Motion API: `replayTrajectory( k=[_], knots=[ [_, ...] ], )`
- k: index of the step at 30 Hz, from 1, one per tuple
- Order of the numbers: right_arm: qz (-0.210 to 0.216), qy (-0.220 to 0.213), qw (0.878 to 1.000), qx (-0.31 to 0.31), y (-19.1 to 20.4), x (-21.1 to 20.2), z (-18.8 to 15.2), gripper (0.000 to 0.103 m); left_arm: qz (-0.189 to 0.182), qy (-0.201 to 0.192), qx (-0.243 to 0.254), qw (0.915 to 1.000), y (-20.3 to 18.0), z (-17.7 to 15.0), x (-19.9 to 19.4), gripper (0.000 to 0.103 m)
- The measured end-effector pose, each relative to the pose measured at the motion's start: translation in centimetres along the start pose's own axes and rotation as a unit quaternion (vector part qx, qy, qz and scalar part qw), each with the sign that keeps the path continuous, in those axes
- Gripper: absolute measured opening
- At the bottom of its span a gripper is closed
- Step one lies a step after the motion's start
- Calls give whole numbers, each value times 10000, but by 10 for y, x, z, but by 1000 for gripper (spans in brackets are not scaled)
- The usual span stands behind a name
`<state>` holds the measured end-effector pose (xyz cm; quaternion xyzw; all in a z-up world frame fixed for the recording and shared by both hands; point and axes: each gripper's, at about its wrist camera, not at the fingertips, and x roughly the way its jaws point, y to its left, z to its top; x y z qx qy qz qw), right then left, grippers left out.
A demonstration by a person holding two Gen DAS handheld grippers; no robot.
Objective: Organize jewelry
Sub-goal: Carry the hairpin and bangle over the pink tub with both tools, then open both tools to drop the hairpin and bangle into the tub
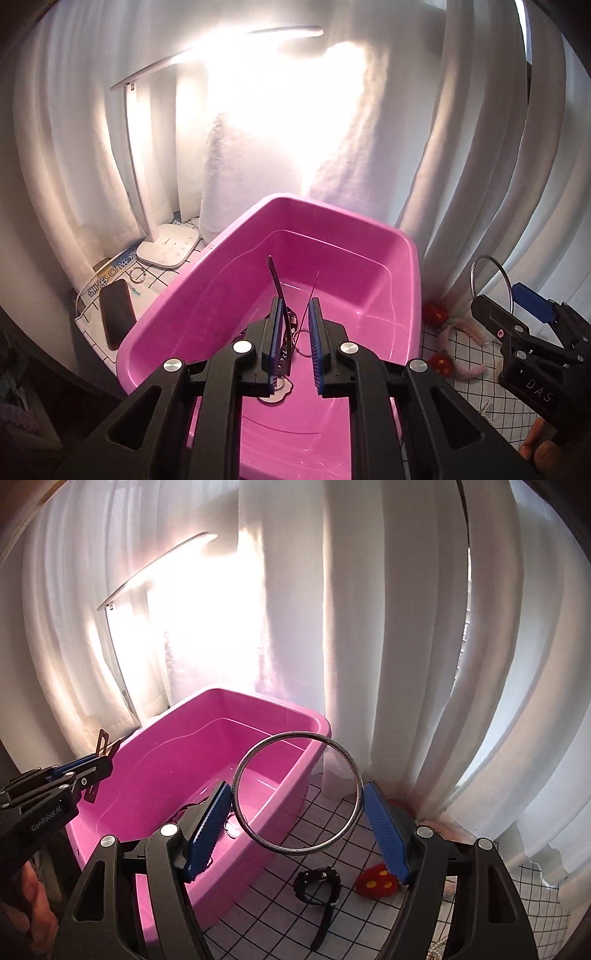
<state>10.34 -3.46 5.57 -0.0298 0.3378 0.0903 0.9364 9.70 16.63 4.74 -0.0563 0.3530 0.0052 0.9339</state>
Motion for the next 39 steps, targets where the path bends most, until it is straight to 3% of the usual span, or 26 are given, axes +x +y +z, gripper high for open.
replayTrajectory(
  k=[7,16,26,39],
  knots=[
    [303,200,9991,-232,46,34,18,71,173,186,-127,9996,34,1,21,14],
    [472,825,9947,-391,80,83,11,71,104,695,-203,9973,55,-13,57,14],
    [342,1440,9888,-212,84,123,0,71,163,1043,-218,9942,62,-19,87,15],
    [188,1668,9858,-32,80,134,0,71,148,1244,-216,9919,65,-22,97,18]
  ],
)
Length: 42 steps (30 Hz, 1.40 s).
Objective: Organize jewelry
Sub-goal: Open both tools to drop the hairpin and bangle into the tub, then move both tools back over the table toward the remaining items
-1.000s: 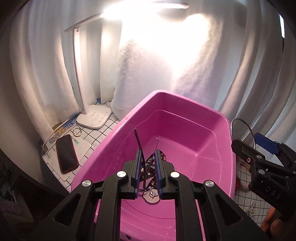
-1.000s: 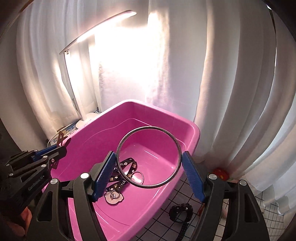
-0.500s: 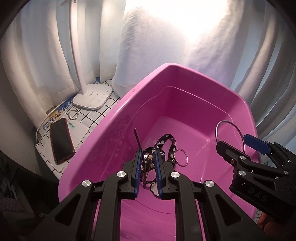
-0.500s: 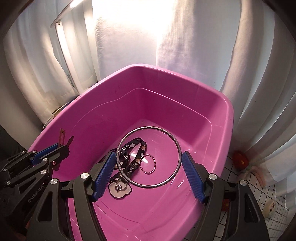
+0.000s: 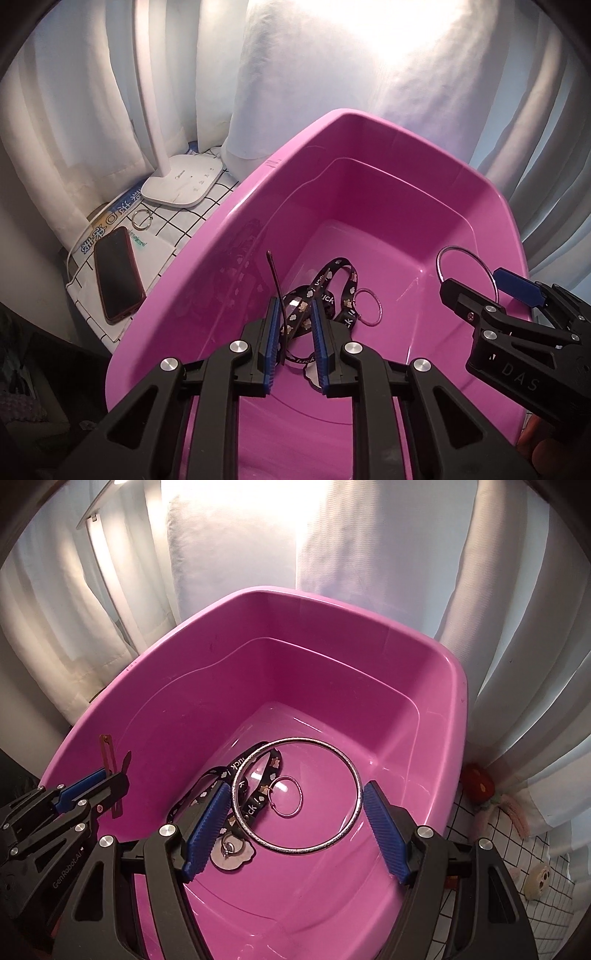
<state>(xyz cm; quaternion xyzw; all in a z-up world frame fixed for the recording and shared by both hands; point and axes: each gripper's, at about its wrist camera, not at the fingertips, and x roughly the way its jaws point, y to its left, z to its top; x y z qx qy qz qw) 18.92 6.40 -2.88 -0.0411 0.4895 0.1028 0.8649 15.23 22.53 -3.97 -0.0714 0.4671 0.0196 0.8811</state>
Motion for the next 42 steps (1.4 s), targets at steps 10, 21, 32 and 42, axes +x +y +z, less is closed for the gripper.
replayTrajectory(
  k=[10,21,32,42],
  knots=[
    [-220,43,9997,-69,2,2,0,72,-5,36,13,10000,5,-5,-1,37],
    [-306,-102,9994,-83,0,-9,-2,72,27,-185,33,9998,8,-5,-17,59],
    [-320,-665,9969,278,-21,-66,-21,72,-162,-545,-14,9984,-3,-11,-57,67],
    [-467,-876,9910,901,-82,-109,-60,72,-564,-653,421,9954,-62,-19,-79,67]
  ],
)
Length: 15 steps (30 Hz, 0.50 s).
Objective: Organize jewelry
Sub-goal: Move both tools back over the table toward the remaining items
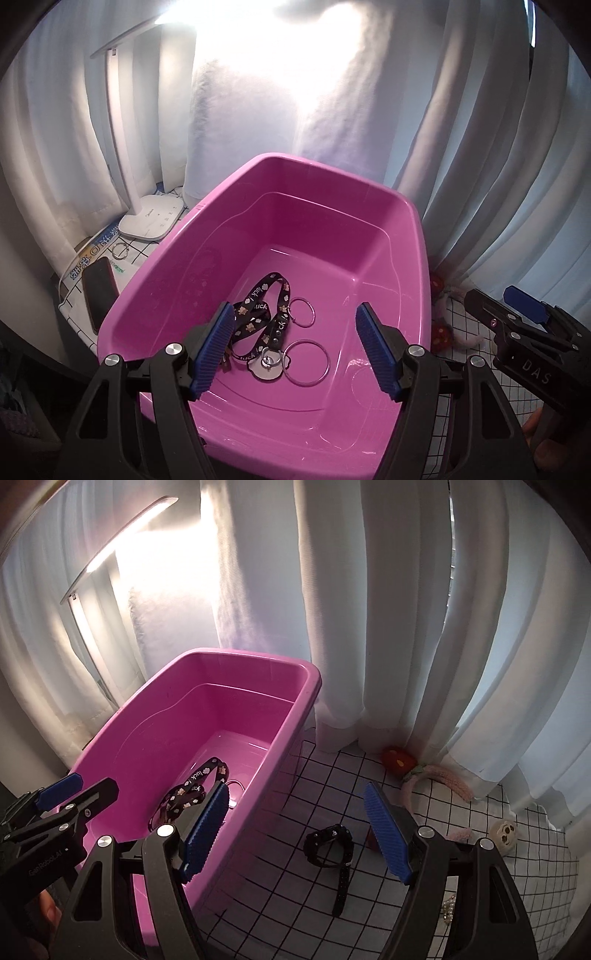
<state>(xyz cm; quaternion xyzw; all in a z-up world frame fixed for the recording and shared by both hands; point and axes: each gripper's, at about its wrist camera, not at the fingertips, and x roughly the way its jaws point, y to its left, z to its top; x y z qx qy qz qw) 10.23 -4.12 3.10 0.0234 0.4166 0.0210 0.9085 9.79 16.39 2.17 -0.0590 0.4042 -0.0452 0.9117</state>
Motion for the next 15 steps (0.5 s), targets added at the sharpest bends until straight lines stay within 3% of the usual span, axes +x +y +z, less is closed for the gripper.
replayTrajectory(
  k=[15],
  knots=[
    [-689,85,9938,871,-125,-47,-58,72,-823,194,628,9944,-112,-24,0,67]
  ],
)
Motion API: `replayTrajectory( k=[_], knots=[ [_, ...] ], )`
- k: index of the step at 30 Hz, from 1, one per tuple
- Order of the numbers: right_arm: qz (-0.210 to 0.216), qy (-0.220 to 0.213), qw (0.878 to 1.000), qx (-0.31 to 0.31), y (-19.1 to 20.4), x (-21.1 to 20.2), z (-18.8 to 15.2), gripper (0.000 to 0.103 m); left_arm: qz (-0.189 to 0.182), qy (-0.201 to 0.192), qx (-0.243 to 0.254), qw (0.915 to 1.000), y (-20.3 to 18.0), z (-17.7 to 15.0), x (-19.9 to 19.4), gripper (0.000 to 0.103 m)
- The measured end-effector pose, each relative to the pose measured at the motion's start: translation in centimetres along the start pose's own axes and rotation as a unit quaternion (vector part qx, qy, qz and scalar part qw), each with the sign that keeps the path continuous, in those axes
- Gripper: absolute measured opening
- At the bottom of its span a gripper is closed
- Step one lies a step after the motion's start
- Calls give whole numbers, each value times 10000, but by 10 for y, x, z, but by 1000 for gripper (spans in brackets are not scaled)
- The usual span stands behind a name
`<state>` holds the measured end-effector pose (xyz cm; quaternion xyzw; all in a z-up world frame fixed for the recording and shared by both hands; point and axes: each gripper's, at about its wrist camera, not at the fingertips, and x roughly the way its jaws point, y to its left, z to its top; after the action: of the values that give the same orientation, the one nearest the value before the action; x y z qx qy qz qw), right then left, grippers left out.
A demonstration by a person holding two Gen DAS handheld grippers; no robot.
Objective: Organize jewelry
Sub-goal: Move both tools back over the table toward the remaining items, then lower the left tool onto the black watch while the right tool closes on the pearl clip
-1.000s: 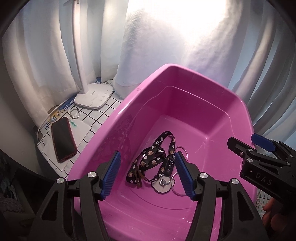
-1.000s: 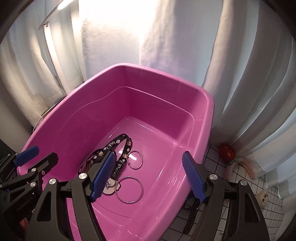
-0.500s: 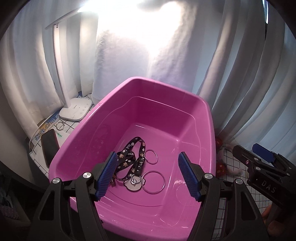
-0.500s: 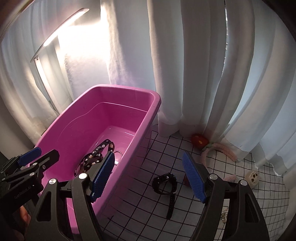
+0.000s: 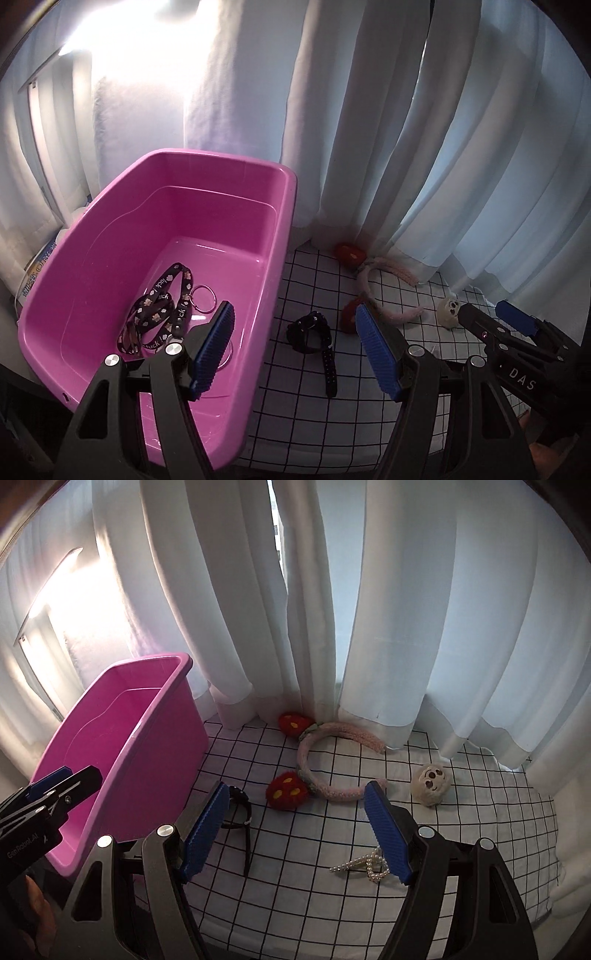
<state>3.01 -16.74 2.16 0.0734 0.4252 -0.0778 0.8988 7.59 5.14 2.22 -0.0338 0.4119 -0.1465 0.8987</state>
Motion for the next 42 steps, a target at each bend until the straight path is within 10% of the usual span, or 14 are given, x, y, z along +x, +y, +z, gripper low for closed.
replayTrajectory(
  k=[17,42],
  knots=[
    [-218,805,9954,471,-72,56,-60,72,-156,520,163,9984,-67,-36,59,69],
    [-295,1374,9852,979,-98,135,-99,72,301,1117,252,9930,-64,-72,156,68]
  ],
)
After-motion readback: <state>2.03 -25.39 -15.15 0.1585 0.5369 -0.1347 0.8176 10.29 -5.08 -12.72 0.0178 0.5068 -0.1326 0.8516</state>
